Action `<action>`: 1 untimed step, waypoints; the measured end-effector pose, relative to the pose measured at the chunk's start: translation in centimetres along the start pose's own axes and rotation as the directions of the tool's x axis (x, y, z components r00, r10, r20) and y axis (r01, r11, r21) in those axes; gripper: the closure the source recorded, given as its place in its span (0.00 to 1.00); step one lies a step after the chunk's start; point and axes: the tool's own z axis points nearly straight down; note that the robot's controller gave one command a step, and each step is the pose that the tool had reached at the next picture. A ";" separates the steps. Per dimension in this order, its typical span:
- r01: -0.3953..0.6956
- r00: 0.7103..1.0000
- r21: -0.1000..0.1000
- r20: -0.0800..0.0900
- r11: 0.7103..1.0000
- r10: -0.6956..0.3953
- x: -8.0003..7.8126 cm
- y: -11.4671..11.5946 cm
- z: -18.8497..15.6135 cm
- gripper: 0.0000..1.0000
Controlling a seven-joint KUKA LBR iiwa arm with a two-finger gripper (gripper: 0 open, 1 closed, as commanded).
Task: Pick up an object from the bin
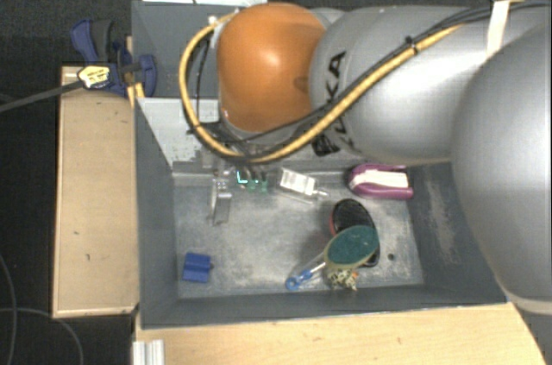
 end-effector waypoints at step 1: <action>0.181 0.983 0.000 0.007 0.983 -0.181 7.3 1.7 13.9 0.00</action>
Offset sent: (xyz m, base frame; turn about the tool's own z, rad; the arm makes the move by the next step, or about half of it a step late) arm -0.0740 0.0167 -0.1372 -0.1833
